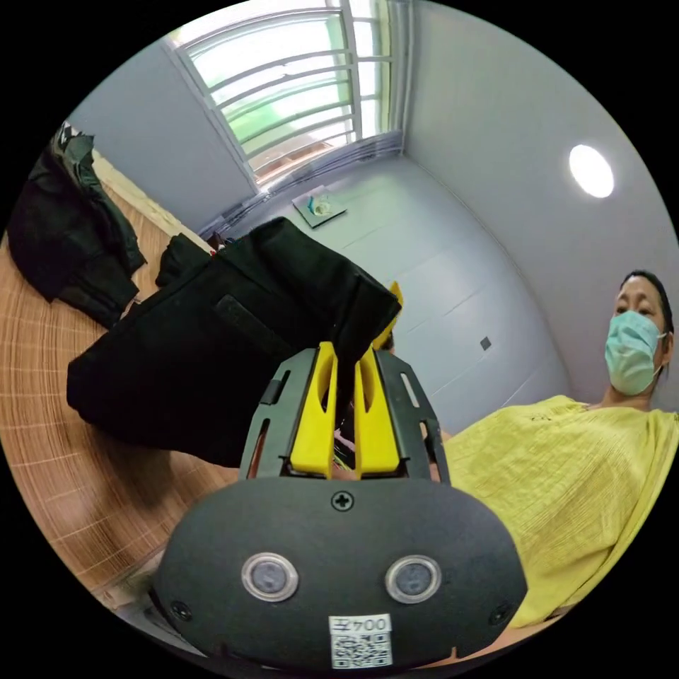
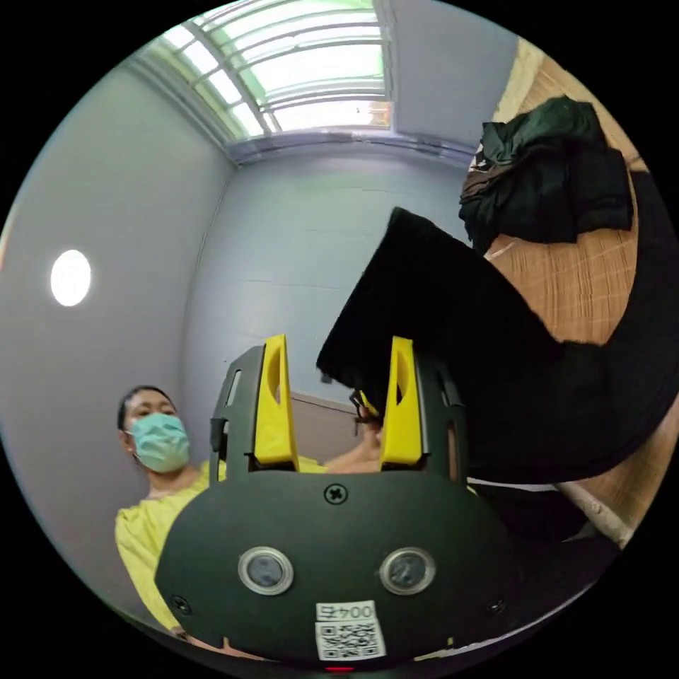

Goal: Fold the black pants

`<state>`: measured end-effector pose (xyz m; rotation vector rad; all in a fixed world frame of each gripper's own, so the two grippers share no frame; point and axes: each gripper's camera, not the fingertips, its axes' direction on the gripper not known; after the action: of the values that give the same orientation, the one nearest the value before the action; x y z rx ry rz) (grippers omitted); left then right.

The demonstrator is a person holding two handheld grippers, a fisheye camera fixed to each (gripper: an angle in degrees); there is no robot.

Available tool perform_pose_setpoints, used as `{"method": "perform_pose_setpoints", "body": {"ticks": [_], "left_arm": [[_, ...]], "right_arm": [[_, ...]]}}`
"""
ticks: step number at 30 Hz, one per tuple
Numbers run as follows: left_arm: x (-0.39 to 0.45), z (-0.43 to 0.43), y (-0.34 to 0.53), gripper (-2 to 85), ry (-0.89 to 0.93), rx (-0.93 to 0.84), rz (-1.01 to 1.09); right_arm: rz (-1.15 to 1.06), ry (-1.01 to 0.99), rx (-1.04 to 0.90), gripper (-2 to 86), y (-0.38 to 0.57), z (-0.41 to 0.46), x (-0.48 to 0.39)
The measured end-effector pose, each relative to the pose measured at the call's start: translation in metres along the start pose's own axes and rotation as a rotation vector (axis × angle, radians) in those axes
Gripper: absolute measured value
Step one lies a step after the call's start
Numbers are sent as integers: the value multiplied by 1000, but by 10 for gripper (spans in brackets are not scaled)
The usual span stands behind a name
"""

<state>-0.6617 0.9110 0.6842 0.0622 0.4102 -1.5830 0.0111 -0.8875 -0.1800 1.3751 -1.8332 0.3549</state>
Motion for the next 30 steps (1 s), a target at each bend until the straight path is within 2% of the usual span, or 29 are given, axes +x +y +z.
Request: {"method": "perform_pose_setpoints", "body": {"ticks": [3,5,9,11,19,24,28,30], "left_arm": [[-27,-22,2,7,-38,-25,-29],[-46,-36,7,8,-41,-46,-54],[-69,-56,16,9,-43,-72,-84],[-82,-68,22,10,-46,-96,-90],[-107,-120,51,14,-68,-160,-97],[-95,-163,58,18,-148,-181,-33],[-60,-241,45,18,-302,-77,34],[-46,-280,38,15,-335,-7,23]], "right_arm": [[-133,285,-70,195,17,33,-9],[-275,546,-93,183,30,62,-19],[-395,713,-90,128,41,94,-19],[-401,867,-141,100,45,113,-3],[-256,817,-160,63,70,127,56],[-353,1023,-150,31,88,134,43],[-482,1041,-66,24,87,122,-5],[-542,985,-24,21,83,115,-35]]}}
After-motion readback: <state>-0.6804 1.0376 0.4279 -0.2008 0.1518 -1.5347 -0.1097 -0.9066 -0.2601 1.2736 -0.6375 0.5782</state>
